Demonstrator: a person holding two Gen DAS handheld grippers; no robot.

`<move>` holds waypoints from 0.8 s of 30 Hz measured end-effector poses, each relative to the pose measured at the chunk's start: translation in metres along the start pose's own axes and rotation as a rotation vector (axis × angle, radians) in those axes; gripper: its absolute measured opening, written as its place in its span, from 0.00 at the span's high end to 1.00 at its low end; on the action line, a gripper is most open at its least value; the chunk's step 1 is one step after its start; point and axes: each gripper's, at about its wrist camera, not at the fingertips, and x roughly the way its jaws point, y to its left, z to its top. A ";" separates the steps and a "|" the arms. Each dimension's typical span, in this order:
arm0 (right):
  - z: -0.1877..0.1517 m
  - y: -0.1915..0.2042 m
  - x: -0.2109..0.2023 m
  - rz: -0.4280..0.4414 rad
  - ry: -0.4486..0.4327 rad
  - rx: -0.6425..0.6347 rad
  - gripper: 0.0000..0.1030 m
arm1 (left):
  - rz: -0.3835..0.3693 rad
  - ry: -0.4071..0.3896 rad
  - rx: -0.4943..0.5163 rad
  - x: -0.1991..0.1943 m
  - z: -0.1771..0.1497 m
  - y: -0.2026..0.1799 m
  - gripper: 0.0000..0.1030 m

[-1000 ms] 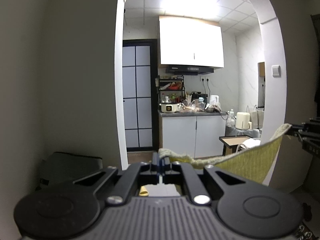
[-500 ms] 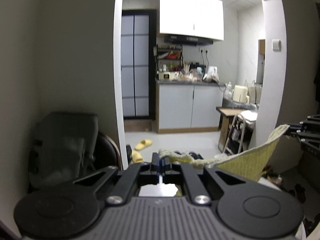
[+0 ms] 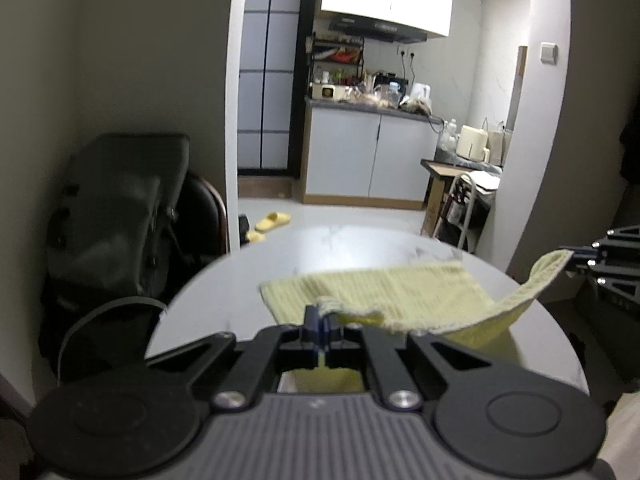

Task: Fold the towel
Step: 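Lower the spread towel flat onto the table with both grippers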

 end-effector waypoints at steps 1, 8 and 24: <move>-0.004 0.002 -0.001 0.006 0.007 -0.002 0.97 | 0.000 0.009 -0.008 -0.001 -0.006 0.000 0.97; -0.027 0.015 -0.008 0.047 0.052 0.015 0.97 | -0.002 0.050 -0.065 -0.006 -0.039 0.004 0.97; -0.079 0.041 -0.015 0.123 0.143 0.054 0.97 | 0.005 0.140 -0.162 -0.013 -0.100 0.007 0.97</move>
